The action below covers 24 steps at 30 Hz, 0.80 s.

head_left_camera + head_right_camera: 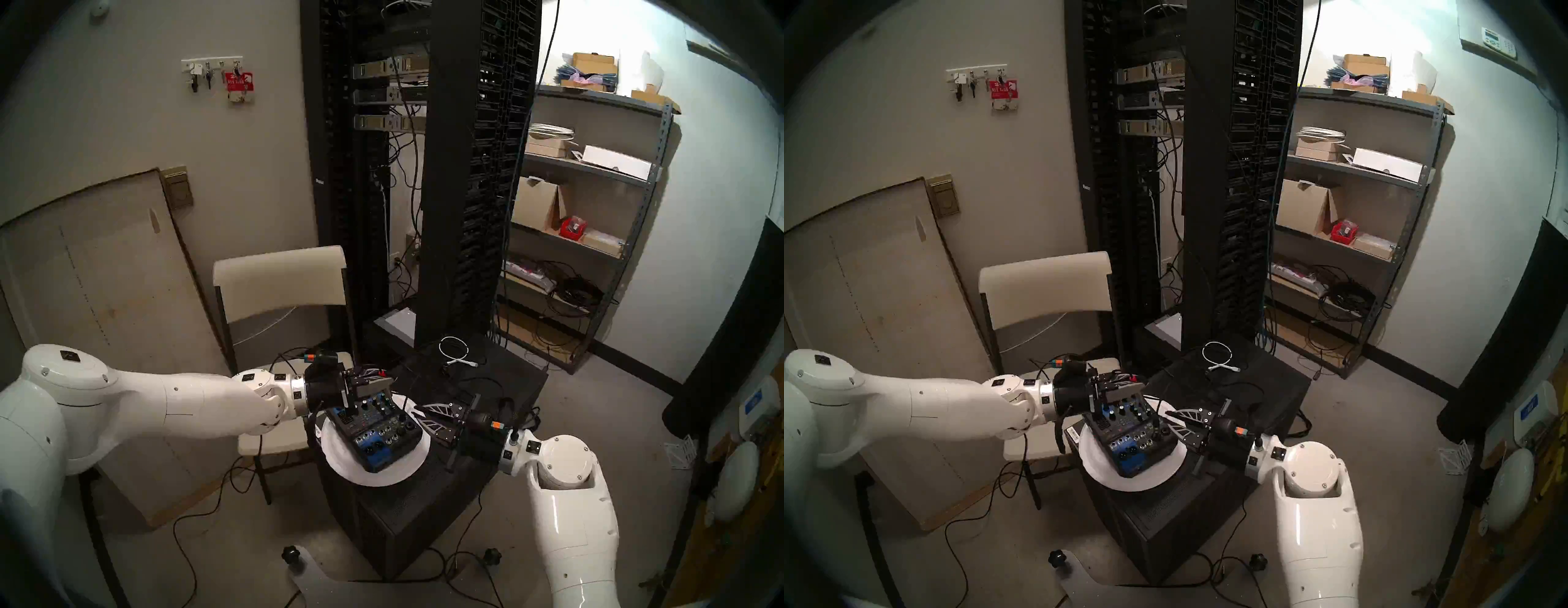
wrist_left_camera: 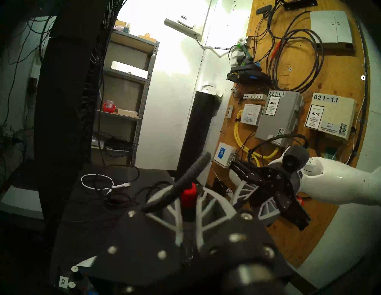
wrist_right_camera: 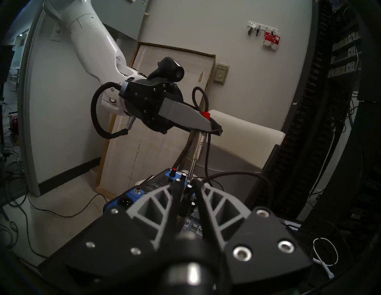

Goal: Insert aux cable

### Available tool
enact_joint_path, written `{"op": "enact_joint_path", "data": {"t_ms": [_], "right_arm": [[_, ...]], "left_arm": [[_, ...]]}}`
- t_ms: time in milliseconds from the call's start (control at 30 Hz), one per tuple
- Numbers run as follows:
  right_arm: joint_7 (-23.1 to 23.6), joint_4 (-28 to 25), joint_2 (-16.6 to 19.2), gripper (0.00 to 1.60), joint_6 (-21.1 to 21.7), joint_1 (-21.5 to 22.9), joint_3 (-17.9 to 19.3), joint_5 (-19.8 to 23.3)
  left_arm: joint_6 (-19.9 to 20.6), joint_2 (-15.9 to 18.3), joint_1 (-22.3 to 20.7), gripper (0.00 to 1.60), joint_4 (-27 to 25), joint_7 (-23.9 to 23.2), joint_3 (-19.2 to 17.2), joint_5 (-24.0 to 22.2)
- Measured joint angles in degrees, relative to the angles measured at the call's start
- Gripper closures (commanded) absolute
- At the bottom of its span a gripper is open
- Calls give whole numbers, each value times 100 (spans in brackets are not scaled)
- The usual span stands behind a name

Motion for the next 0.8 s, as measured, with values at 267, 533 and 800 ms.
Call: {"op": "enact_joint_path", "data": {"t_ms": [267, 533, 800], "right_arm": [[-21, 10, -4, 88, 11, 3, 7, -10], [-28, 33, -7, 88, 18, 9, 11, -11], [-32, 55, -7, 88, 19, 15, 11, -12]], "left_arm": [[-171, -60, -2, 160, 17, 345, 72, 329], [-346, -127, -11, 160, 179, 466, 121, 681], [-448, -246, -25, 160, 399, 345, 123, 931]]}}
